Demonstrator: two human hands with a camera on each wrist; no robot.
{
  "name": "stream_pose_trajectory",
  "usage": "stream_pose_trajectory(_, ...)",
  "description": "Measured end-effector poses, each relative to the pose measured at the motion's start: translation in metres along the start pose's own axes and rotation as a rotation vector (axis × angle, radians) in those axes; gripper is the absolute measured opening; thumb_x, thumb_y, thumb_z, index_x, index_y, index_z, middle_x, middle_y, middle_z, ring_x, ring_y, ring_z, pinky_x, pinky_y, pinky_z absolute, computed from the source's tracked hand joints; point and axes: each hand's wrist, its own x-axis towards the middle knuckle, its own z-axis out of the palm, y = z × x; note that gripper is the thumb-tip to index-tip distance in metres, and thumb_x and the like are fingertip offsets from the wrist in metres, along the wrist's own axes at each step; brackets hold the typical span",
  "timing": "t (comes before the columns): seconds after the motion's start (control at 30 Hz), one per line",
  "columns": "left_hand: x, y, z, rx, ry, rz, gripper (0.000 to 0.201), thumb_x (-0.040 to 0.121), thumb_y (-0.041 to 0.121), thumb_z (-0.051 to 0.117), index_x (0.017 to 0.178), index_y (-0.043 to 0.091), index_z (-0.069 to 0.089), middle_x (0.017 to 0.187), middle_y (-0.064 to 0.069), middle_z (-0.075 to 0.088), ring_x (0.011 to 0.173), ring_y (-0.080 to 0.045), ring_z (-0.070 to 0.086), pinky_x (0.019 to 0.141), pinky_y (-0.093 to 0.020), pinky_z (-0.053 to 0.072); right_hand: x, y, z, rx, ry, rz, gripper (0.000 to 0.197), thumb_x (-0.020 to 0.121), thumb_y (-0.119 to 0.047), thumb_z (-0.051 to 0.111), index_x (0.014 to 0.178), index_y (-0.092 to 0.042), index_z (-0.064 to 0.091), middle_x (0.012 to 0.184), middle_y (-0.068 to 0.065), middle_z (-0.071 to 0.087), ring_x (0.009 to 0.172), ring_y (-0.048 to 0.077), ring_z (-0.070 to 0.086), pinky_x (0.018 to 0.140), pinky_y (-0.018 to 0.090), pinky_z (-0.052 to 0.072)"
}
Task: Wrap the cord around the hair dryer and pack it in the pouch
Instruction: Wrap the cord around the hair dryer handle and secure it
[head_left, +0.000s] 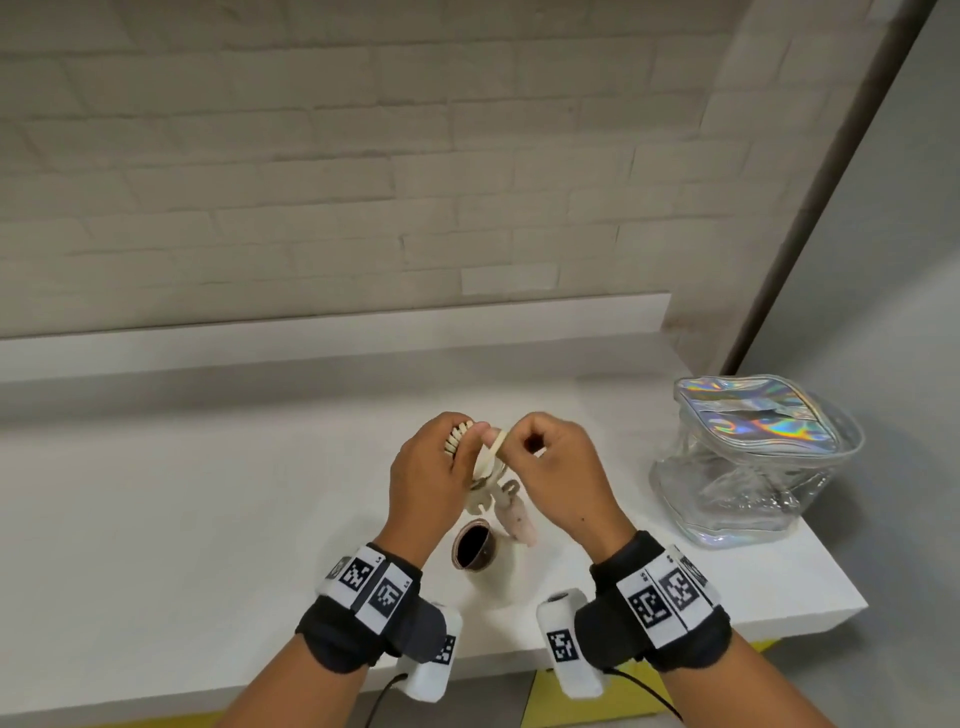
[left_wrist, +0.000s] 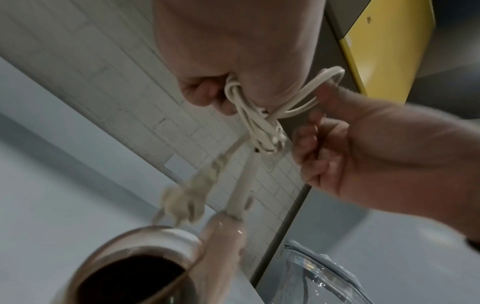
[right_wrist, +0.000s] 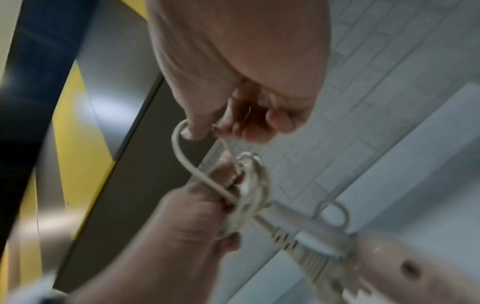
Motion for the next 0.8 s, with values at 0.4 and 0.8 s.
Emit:
stream_pose_trajectory(0.4, 0.015, 0.007, -0.015, -0.601, -0.373, -0.456, 0.010, 0.096, 0.023, 0.055, 0.098, 0.013, 0.056, 0.077, 0.001, 0.063, 0.069, -0.017, 0.057, 0.065, -0.028, 0.048, 0.000, -0.012, -0.011, -0.028, 0.016, 0.078, 0.030, 0.099, -0.025, 0.046, 0.079, -0.014, 0.066, 0.066, -0.006, 0.064, 0.063, 0.027, 0.058, 0.066, 0.030, 0.048)
stream_pose_trajectory(0.8, 0.004, 0.009, -0.004, 0.125, -0.110, 0.042, 0.020, 0.099, 0.040, 0.039, 0.104, 0.021, 0.047, 0.064, 0.009, 0.055, 0.059, -0.014, 0.056, 0.056, -0.028, 0.038, -0.007, -0.029, -0.001, 0.943, 0.030, 0.482, 0.029, 0.102, -0.023, 0.042, 0.087, -0.006, 0.060, 0.050, -0.003, 0.039, 0.051, 0.011, 0.050, 0.077, 0.036, 0.046)
